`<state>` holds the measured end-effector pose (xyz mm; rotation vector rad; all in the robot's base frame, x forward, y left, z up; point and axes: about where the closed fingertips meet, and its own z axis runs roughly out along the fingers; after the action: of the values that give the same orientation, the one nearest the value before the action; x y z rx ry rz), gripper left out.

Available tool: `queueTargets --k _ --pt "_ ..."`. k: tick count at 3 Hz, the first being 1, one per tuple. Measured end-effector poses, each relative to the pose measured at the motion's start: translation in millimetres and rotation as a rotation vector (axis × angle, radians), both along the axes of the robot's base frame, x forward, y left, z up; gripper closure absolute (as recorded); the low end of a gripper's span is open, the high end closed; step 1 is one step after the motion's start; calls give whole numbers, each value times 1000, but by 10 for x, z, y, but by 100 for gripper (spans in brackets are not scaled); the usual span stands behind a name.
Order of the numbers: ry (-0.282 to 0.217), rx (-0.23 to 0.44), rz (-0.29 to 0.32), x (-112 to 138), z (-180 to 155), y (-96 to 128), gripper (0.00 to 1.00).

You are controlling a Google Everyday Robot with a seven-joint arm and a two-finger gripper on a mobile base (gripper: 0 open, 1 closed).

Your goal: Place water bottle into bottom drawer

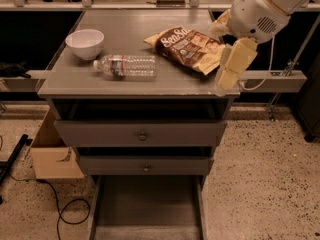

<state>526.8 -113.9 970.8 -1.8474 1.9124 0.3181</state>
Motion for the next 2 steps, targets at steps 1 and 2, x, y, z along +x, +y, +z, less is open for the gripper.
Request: queueTargets --k 1,2 --pt "31 90 61 234 -87 167 0" --pt "52 200 128 635 -137 331 0"
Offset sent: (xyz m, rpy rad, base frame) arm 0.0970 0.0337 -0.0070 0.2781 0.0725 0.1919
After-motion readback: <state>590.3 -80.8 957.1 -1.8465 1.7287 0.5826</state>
